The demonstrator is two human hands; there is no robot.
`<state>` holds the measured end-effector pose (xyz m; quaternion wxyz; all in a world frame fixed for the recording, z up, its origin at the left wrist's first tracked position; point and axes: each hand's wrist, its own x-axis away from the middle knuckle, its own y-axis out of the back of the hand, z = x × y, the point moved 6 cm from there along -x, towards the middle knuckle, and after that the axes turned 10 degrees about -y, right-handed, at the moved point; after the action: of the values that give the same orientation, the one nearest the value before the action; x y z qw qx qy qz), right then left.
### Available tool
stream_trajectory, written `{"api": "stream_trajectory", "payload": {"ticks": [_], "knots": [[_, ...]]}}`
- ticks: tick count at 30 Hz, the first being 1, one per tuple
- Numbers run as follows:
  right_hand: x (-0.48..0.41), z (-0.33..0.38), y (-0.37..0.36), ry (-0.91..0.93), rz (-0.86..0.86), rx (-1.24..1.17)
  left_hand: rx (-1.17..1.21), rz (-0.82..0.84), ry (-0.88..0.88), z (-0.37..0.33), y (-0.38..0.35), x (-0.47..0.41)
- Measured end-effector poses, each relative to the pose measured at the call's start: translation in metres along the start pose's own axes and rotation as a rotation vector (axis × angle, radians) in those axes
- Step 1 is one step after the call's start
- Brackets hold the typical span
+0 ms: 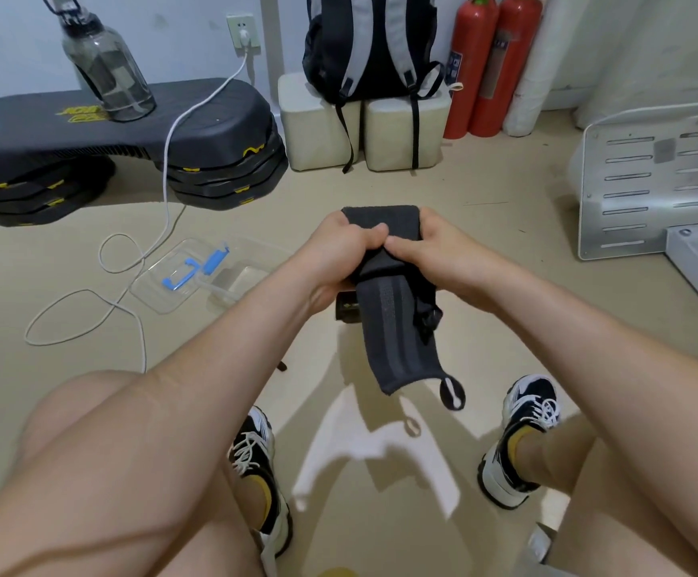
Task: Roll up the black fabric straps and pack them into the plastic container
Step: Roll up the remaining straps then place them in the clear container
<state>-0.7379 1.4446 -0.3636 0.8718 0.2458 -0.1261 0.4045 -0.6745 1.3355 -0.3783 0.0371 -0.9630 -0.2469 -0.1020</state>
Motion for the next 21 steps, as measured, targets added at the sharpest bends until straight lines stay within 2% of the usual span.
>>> {"api": "stream_trajectory", "payload": {"ticks": [5, 9, 13, 16, 18, 21], "knots": [[0.013, 0.017, 0.013, 0.038, 0.073, 0.251, 0.042, -0.073, -0.120, -0.008, 0.001, -0.001], [0.018, 0.020, 0.021, 0.022, 0.159, 0.270, 0.074, -0.117, -0.183, -0.014, -0.002, 0.000], [0.013, 0.019, 0.028, 0.052, 0.145, 0.310, 0.079, -0.144, -0.183, -0.016, 0.000, -0.002], [0.016, 0.023, 0.033, 0.100, 0.141, 0.485, 0.056, -0.164, -0.193, -0.020, 0.003, -0.003], [0.017, 0.025, 0.034, 0.127, 0.070, 0.698, 0.063, -0.175, -0.181, -0.021, 0.004, -0.002], [0.016, 0.032, 0.034, 0.193, -0.145, 0.976, 0.120, -0.176, -0.117, -0.020, 0.005, -0.001]]}}
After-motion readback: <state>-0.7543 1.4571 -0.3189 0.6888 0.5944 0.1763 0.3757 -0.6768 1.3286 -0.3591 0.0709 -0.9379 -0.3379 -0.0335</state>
